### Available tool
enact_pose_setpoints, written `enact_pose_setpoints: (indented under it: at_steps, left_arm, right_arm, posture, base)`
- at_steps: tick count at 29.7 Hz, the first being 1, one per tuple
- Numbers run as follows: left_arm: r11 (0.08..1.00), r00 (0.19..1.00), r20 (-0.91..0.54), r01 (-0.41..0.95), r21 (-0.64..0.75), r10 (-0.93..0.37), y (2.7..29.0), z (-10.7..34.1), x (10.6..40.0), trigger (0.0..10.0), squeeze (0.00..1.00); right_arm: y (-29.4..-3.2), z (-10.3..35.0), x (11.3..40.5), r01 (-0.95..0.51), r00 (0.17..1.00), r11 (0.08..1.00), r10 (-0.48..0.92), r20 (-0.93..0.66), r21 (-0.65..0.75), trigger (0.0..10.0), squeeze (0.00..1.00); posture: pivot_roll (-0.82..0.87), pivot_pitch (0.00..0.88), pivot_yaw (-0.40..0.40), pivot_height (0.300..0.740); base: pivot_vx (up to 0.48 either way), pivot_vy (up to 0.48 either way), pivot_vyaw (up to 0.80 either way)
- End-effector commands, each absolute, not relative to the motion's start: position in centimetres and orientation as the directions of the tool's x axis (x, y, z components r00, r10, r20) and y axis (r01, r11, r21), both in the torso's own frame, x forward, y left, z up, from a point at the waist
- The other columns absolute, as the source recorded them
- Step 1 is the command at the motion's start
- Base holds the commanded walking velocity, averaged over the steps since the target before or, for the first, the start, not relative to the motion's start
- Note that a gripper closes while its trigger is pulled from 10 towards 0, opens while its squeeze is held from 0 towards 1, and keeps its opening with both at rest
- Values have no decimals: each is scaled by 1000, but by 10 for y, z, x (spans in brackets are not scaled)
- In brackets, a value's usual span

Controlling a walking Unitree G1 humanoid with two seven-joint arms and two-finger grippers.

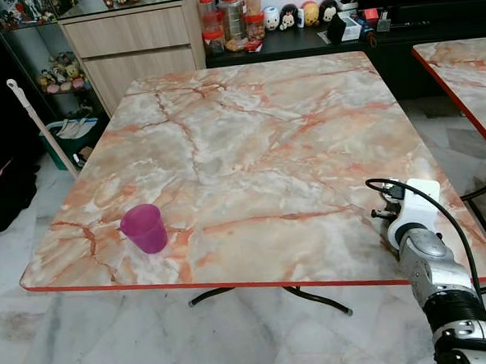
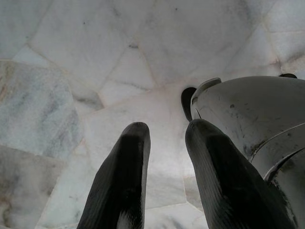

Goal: Setting the table

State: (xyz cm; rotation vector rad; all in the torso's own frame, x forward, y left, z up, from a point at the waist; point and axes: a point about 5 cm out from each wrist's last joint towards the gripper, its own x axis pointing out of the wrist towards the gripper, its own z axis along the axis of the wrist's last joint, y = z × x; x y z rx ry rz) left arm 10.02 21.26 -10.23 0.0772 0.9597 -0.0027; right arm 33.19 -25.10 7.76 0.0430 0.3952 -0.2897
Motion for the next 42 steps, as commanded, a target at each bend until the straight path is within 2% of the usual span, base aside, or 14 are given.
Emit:
enact_pose_setpoints:
  at_steps: [1,13,15,17,18,19,24,32,42]
  left_arm:
    - [996,547,-836,50,69,30,215,-104,93,10000,0]
    - [996,545,-838,53,70,30,216,-104,92,10000,0]
    - [996,545,-838,52,71,32,216,-104,92,10000,0]
    - [996,545,-838,52,72,32,216,-104,92,10000,0]
    - [996,545,-838,51,71,32,216,-104,92,10000,0]
    - [996,546,-837,49,71,33,216,-104,92,10000,0]
    - [997,553,-832,36,70,38,216,-104,93,10000,0]
    - [996,559,-828,41,74,39,217,-103,95,10000,0]
    - [995,558,-829,53,84,40,217,-103,95,10000,0]
  right_arm:
    - [-244,68,330,263,873,965,-237,-427,1,0,0]
    - [-242,70,332,250,881,968,-227,-414,1,0,0]
    - [-239,88,340,209,929,977,-210,-305,-34,0,0]
    - [-239,91,341,199,937,979,-203,-283,-42,0,0]
    - [-237,98,343,192,949,981,-196,-249,-39,2510,0]
    - [-235,106,346,186,961,982,-188,-202,-31,10000,0]
    - [-229,129,352,177,983,984,-179,-51,-38,10000,0]
    - [-218,148,352,113,989,992,-108,98,-47,10000,0]
    - [-217,159,354,100,985,988,-82,153,-115,10000,0]
  posture:
    - [-114,21,71,736]
    - [-115,9,72,736]
    - [-115,9,72,736]
    - [-115,9,72,736]
    - [-114,17,73,736]
    - [-113,21,73,736]
    - [-110,30,74,736]
    - [-108,41,75,736]
    - [-109,49,75,736]
  base:
    - [0,0,0]
    - [0,0,0]
    - [0,0,0]
    - [0,0,0]
    - [0,0,0]
    - [0,0,0]
    - [0,0,0]
    - [0,0,0]
    - [0,-169,0]
